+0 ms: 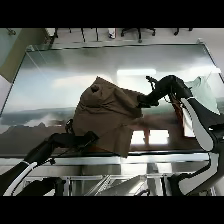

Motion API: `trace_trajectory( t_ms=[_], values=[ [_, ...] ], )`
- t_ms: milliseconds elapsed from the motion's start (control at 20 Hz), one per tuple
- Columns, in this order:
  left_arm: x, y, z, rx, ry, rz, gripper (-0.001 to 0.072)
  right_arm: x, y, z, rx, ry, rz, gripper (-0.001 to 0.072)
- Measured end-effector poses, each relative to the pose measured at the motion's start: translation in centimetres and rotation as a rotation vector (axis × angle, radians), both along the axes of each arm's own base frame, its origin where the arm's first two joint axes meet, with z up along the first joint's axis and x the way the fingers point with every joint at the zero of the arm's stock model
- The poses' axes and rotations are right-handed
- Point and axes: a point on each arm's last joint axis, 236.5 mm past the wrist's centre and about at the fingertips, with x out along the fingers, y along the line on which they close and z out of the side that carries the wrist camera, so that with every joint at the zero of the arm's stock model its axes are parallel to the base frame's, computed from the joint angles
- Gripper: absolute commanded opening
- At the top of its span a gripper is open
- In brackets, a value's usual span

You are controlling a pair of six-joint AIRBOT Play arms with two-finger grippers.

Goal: Fold the shirts.

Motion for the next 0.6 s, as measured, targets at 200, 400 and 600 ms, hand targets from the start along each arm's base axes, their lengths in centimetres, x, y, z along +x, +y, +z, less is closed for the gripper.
trace_trajectory(
  t_ms=[200, 400, 600],
  values=[
    [3.2, 1.7, -0.9, 0.069, -0.012, -0.010, 0.0014, -1.6, 0.4, 0.2, 0.021, 0.052, 0.031, 0.0023],
    [6.9, 6.8, 1.2, 0.175, -0.056, -0.055, 0.0014, -5.3, 1.0, 0.6, 0.061, 0.096, 0.017, 0.0024],
    [10.4, 14.6, 5.8, 0.279, -0.146, -0.003, 0.0014, -10.6, 2.7, 0.7, 0.116, 0.076, -0.040, 0.0057]
  ],
)
